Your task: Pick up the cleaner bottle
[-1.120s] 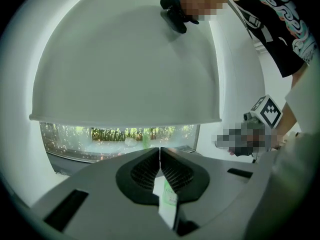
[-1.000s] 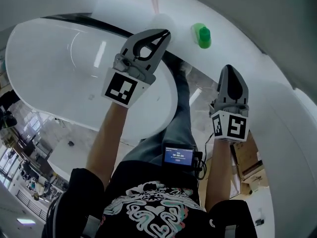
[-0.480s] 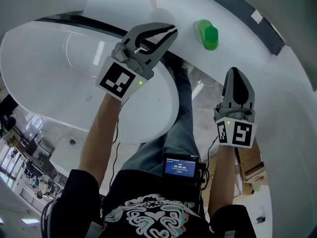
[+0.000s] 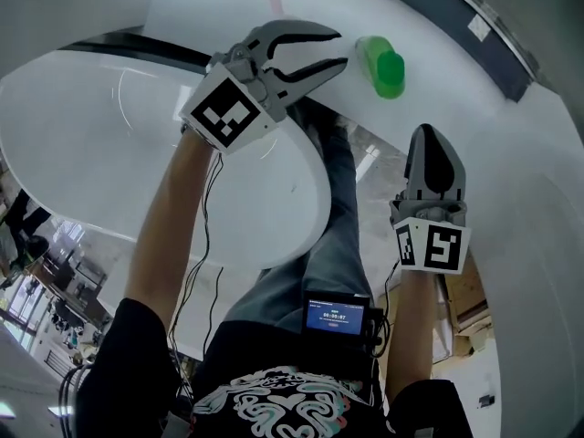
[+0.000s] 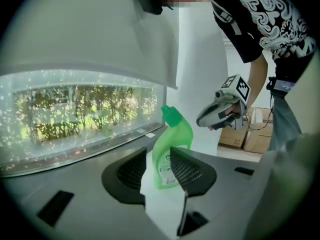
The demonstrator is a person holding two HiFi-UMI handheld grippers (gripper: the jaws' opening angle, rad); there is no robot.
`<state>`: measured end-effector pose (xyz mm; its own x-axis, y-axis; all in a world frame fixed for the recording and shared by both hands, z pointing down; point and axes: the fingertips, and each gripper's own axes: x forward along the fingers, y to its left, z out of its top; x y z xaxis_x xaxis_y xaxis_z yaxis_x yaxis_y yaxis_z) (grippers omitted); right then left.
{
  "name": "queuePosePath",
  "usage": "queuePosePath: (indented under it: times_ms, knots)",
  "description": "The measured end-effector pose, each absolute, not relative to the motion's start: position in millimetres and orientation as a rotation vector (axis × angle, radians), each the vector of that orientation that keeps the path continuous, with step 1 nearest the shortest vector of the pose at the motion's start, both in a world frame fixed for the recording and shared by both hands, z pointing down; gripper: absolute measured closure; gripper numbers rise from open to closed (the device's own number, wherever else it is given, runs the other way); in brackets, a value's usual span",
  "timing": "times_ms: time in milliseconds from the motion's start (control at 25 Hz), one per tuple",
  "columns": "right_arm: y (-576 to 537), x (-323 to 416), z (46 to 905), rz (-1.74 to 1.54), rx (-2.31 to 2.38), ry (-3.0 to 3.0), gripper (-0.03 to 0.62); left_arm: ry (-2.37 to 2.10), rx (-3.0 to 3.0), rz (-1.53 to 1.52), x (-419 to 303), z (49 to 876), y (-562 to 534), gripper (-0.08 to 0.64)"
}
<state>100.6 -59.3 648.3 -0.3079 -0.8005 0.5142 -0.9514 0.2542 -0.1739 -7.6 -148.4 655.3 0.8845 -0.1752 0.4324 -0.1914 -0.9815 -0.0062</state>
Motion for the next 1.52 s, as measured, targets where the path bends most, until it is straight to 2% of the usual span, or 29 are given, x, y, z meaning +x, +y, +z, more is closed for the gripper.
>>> queuePosePath:
  times_ms: [40, 120, 360, 840, 1280, 1520]
  knots:
    - [-60, 100, 648, 0.661, 1.610, -2.219, 0.565, -0.236, 3.001, 0.707, -4, 662, -148, 0.399]
    - [-61, 98, 648, 0.659, 1.602, -2.230, 0.565, -0.138, 2.994, 0.741, 2, 672, -148, 0.360]
    - [-58, 98, 656, 0.684, 1.587, -2.221, 0.563, 0.164, 3.017, 0.779, 14, 688, -138, 0.314]
    - [-56, 99, 665, 0.706, 1.552, -2.214, 0.563, 0.424, 3.078, 0.835, 26, 694, -153, 0.299]
    - [-54, 80, 673, 0.764, 1.518, -2.228, 0.563, 0.991, 2.997, 0.951, 46, 703, -145, 0.285]
    - [-55, 82, 679, 0.780, 1.510, -2.215, 0.564, 1.085, 2.966, 0.915, 56, 716, -125, 0.278]
